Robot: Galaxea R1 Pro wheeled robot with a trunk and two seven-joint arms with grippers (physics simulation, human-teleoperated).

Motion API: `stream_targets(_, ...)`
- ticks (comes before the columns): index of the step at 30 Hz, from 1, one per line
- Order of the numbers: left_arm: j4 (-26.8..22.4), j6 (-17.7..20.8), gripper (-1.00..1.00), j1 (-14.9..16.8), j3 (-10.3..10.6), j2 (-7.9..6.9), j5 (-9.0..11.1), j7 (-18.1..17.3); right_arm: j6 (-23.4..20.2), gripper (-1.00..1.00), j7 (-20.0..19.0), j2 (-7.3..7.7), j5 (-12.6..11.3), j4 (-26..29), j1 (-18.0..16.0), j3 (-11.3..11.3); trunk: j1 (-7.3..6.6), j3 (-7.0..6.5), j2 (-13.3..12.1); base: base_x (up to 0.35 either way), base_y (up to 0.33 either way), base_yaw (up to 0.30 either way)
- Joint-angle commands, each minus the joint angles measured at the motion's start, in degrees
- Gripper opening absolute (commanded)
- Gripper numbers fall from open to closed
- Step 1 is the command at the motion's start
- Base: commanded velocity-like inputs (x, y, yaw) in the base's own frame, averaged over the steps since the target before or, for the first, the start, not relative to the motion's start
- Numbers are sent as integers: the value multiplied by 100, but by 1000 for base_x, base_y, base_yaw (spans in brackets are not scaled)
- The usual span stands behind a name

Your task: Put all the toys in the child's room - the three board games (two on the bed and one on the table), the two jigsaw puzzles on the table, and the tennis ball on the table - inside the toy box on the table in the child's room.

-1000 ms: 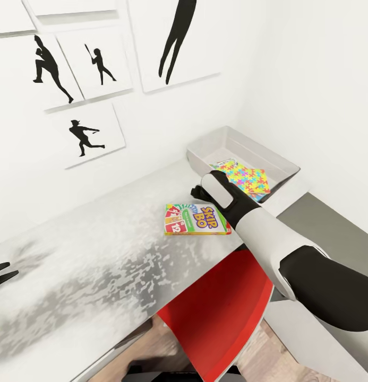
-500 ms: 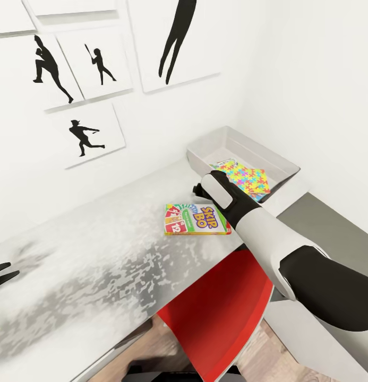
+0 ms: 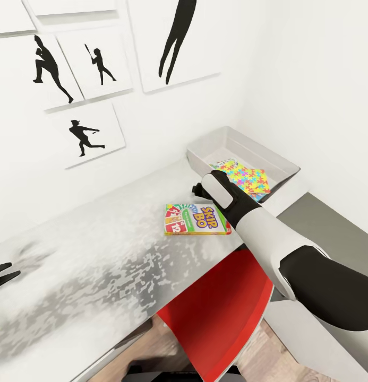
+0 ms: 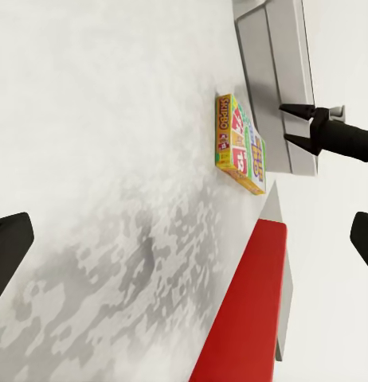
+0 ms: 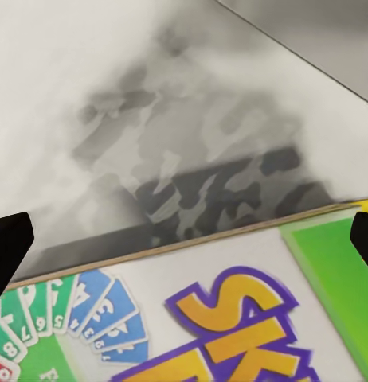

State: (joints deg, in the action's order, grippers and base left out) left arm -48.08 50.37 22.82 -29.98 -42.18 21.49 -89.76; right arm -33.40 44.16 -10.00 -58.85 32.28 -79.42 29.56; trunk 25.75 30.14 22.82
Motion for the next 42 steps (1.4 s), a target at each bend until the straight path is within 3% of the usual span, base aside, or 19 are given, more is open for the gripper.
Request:
stream_targets(1,0,61,100,3,1,-2,-4,-24,-26,100,23,0,-26,1,-8,13,3,9,10,0,0,0)
stream_targets(42,0,61,100,3,1,-1,-4,-24,7,100,3,0,-9,7,-11,6,3,9,10,0,0,0)
